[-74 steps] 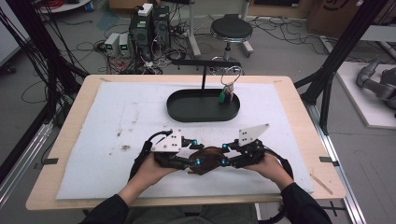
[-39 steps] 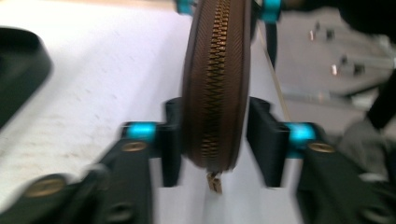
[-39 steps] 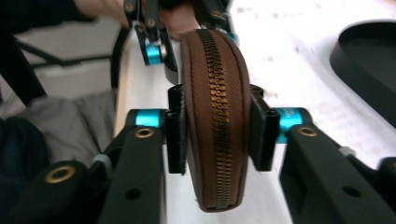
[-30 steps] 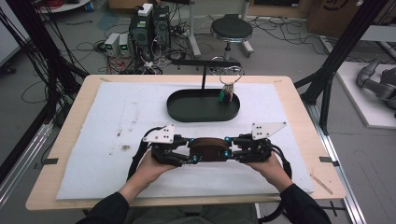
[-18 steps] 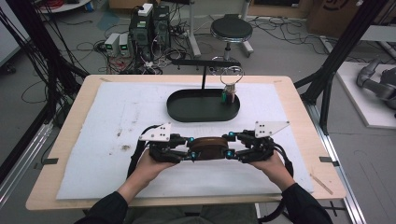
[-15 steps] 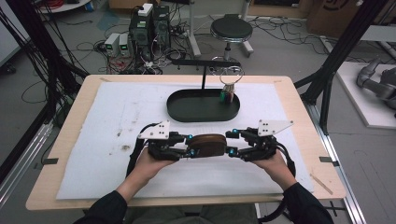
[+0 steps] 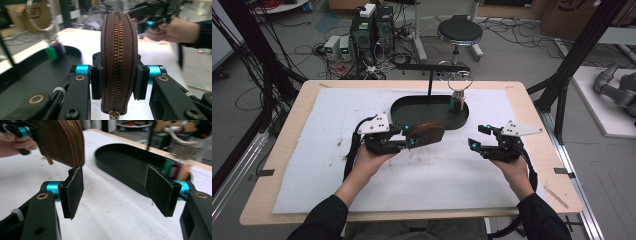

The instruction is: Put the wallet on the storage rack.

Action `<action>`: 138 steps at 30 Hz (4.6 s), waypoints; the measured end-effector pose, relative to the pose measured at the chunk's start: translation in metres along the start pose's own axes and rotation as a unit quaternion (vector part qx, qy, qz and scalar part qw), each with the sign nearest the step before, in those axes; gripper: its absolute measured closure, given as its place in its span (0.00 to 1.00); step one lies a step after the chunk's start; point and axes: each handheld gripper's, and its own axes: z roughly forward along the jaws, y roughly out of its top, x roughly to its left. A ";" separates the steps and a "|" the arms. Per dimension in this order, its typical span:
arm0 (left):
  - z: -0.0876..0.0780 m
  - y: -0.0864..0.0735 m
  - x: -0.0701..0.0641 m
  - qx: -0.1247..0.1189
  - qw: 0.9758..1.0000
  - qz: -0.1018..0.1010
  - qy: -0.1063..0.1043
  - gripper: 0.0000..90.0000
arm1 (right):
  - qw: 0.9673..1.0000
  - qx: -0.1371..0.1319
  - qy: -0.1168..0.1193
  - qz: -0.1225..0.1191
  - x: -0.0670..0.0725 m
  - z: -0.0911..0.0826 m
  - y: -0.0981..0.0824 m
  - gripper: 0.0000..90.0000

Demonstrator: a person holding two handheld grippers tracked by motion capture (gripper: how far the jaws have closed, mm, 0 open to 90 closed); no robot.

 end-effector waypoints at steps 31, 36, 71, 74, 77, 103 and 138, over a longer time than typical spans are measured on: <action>0.050 0.003 0.080 0.023 0.993 -0.044 0.107 0.74 | 0.998 -0.002 -0.057 0.006 -0.012 -0.007 -0.003 0.36; 0.060 -0.004 0.089 0.034 0.991 -0.061 0.113 0.74 | 0.998 -0.002 -0.056 0.006 -0.012 -0.007 -0.003 0.36; 0.100 -0.049 0.107 0.049 0.985 -0.092 0.138 0.73 | 0.999 0.002 -0.051 0.004 -0.011 -0.007 -0.004 0.36; 0.102 -0.050 0.107 0.060 0.985 -0.082 0.139 0.73 | 0.999 0.002 -0.052 0.006 -0.011 -0.007 -0.004 0.36; 0.103 -0.050 0.106 0.064 0.985 -0.079 0.140 0.73 | 0.999 0.001 -0.053 0.006 -0.011 -0.009 -0.005 0.36; 0.092 -0.035 0.101 0.105 0.976 -0.055 0.185 0.45 | 0.998 -0.002 -0.061 0.008 -0.013 -0.012 -0.006 0.36; -0.044 -0.012 0.002 0.048 0.984 -0.026 0.169 0.29 | 0.998 0.014 -0.066 0.000 -0.013 -0.004 -0.007 0.35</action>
